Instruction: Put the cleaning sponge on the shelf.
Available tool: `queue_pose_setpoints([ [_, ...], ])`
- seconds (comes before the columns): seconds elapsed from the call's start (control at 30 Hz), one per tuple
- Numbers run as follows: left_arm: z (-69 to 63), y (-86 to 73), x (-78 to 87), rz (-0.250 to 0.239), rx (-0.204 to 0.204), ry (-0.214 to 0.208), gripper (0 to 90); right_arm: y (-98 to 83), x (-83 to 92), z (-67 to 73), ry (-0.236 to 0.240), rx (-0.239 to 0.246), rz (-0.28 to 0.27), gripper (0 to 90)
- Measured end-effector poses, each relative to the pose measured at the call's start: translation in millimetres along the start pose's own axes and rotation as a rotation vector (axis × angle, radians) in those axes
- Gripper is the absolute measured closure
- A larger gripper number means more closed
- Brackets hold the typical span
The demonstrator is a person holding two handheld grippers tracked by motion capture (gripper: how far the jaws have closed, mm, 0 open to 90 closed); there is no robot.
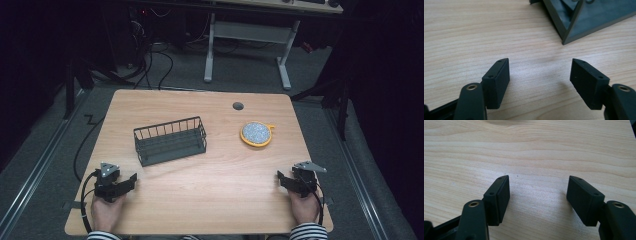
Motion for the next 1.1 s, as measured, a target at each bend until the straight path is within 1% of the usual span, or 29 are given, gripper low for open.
queue_pose_setpoints([
  [0.03,-0.8,0.8,2.0,0.000,-0.008,-0.001,32.8,-0.1,0.1,0.2,0.000,-0.002,0.001,35.4],
  [0.07,-1.4,2.4,5.8,-0.011,-0.007,-0.008,33.3,-0.1,0.1,0.2,0.000,-0.003,0.001,35.3],
  [0.1,-1.4,2.4,5.8,-0.011,-0.007,-0.008,33.7,-0.1,0.1,0.2,0.000,-0.003,0.001,35.3],
  [0.13,-1.1,4.1,9.5,-0.019,0.000,-0.018,33.7,-0.1,0.0,0.1,0.000,-0.001,0.001,35.3],
  [0.2,-0.6,6.8,16.3,-0.033,0.014,-0.025,34.8,-0.1,0.1,0.2,0.001,0.000,0.001,35.3],
  [0.23,-0.6,6.8,16.3,-0.033,0.014,-0.025,35.0,-0.1,0.1,0.2,0.001,0.000,0.001,35.3],
  [0.27,-0.8,8.9,20.8,-0.039,0.022,-0.029,34.8,-0.1,0.1,0.2,0.001,0.000,0.001,35.3],
  [0.33,-1.1,10.1,23.0,-0.043,0.025,-0.025,34.2,0.0,0.0,0.0,0.002,0.002,0.000,35.3],
  [0.37,-0.8,12.9,27.9,-0.048,0.034,-0.027,32.7,-0.1,0.1,0.2,0.002,0.001,0.000,35.2],
  [0.4,-0.8,12.9,27.9,-0.048,0.034,-0.027,32.0,-0.1,0.1,0.2,0.002,0.001,0.000,35.2],
  [0.47,-0.7,17.2,33.6,-0.053,0.038,-0.027,31.9,0.0,0.0,0.0,0.002,0.004,0.000,35.2],
  [0.57,-0.8,23.5,40.4,-0.060,0.048,-0.038,31.4,-0.1,0.1,0.3,0.002,0.001,0.001,35.2],
  [0.6,-0.9,26.1,42.9,-0.060,0.052,-0.044,31.3,-0.1,0.1,0.2,0.002,0.001,0.001,35.2],
  [0.63,-0.7,32.0,46.6,-0.059,0.056,-0.052,31.3,0.0,-0.1,-0.1,0.003,0.005,-0.001,35.0],
  [0.73,0.9,41.0,49.8,-0.060,0.060,-0.057,31.3,-0.1,0.1,0.5,0.005,0.002,0.001,34.7],
  [0.77,0.9,41.0,49.8,-0.060,0.060,-0.057,31.3,-0.1,0.1,0.5,0.005,0.002,0.001,34.7],
  [0.87,1.0,50.4,51.1,-0.060,0.064,-0.069,31.3,0.0,0.0,-0.1,0.007,0.005,-0.001,34.6],
  [0.9,-0.6,56.8,51.8,-0.063,0.064,-0.065,31.2,-0.1,0.1,0.2,0.007,0.002,0.001,34.5],
  [0.93,-0.6,56.8,51.8,-0.063,0.064,-0.065,31.1,0.0,-0.1,-0.1,0.007,0.006,-0.001,34.4],
  [0.97,-1.6,60.3,52.4,-0.064,0.063,-0.068,31.1,0.0,-0.1,-0.1,0.008,0.005,-0.001,34.3],
  [1.0,-3.9,67.5,52.9,-0.072,0.056,-0.074,31.1,0.0,-0.1,-0.1,0.010,0.007,-0.002,34.1],
  [1.03,-3.9,67.5,52.9,-0.072,0.056,-0.074,31.1,0.0,-0.1,-0.1,0.010,0.007,-0.002,34.1],
  [1.07,-5.3,75.2,52.9,-0.076,0.057,-0.081,31.3,-0.1,0.1,0.5,0.010,0.003,0.001,33.9],
  [1.1,-5.6,79.5,52.3,-0.076,0.058,-0.086,31.4,-0.1,0.1,0.4,0.010,0.003,0.001,33.9],
])
Point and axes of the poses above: each handheld gripper's, and its own axes: x roughly backward along the jaws, y roughly out of its top, z roughly to its left, the point moved 1 cm from there along -x, roughly forward along the jaws, and after that the axes turned 9 degrees about -y, right-handed, at the moved point
